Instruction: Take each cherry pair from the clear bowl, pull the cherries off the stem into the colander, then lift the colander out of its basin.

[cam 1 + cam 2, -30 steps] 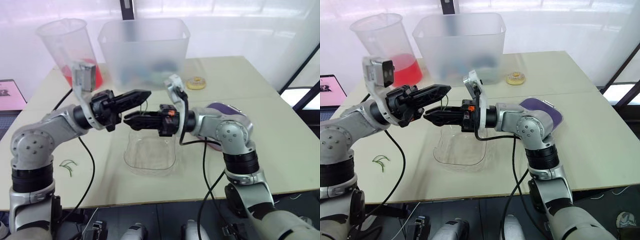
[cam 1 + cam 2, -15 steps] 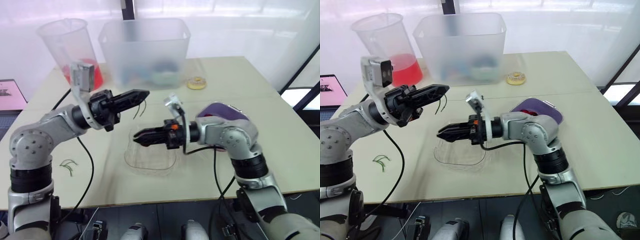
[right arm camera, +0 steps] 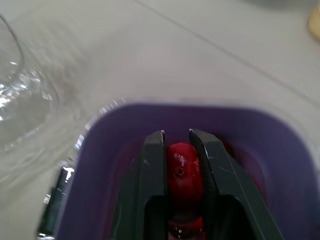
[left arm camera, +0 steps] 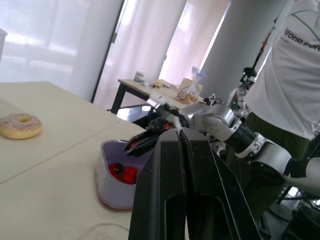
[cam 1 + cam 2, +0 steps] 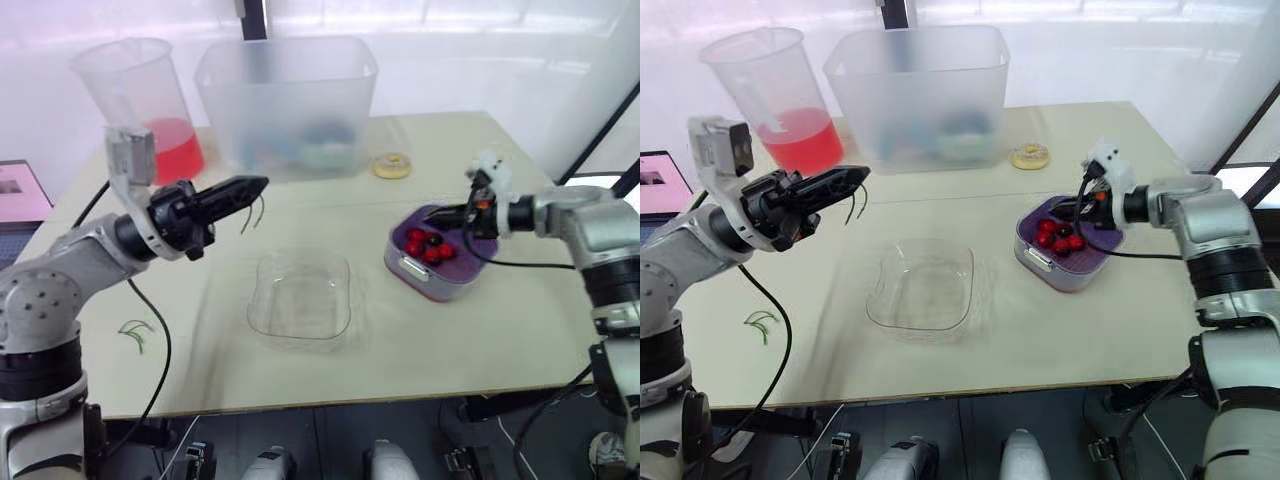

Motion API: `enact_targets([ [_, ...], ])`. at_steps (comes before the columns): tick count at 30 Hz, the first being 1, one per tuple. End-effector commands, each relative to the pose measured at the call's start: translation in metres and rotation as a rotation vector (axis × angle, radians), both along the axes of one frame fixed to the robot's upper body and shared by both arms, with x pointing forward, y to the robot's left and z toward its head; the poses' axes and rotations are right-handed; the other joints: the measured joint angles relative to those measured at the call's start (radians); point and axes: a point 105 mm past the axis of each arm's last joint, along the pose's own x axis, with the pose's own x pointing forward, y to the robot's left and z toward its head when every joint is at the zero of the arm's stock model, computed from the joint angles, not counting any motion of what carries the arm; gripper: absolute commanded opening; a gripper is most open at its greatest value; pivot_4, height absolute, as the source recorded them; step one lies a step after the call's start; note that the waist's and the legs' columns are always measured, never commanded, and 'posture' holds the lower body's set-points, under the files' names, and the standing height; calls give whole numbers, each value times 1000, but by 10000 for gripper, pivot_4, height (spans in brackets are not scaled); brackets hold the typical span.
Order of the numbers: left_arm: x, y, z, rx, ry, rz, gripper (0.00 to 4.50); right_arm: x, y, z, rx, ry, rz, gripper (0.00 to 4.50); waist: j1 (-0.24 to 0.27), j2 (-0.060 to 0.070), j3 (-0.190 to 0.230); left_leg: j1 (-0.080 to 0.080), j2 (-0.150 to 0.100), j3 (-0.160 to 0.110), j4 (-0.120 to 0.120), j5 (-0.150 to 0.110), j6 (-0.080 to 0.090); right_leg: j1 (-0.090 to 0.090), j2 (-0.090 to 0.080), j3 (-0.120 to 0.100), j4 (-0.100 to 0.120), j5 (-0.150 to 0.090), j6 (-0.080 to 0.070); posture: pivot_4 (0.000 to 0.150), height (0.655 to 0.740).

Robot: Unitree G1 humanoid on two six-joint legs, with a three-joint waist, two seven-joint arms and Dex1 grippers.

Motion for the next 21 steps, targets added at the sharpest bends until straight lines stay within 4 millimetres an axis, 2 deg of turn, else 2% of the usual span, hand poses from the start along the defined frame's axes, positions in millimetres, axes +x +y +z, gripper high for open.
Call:
enact_targets([
  [1, -6, 6, 7, -10, -44, 25, 0, -1, -4, 35, 14, -100, 21, 5898, -1, 0, 0, 0, 0, 0, 0, 0, 0, 0, 0, 0, 0, 0, 0, 1500, 7400],
  [7, -4, 15, 4, -1, -36, 70, 0, -6, -14, 25, -10, -47, 12, 5898, 2, 0, 0, 0, 0, -1, 0, 0, 0, 1, 0, 0, -1, 0, 0, 1500, 7400],
  [10, -4, 18, 2, 2, -31, 87, 0, -6, -17, 21, -11, -35, 4, 15559, 5, 0, 0, 0, 0, -1, 0, 0, 0, 0, 0, 0, -1, 0, 0, 1500, 7400],
  [16, -7, 27, -4, 16, -10, 123, 0, -7, -24, 31, 0, -56, -12, 44602, 4, 0, 0, 0, 0, -1, 0, 0, 0, 0, 0, 0, -1, 0, 0, 1500, 7400],
  [21, -9, 42, -10, 31, 16, 181, 0, -12, -22, 49, 57, -110, 36, 44602, 4, 0, 0, 0, 0, -1, 0, 0, 0, 0, 0, 0, -1, 0, 0, 1500, 7400],
])
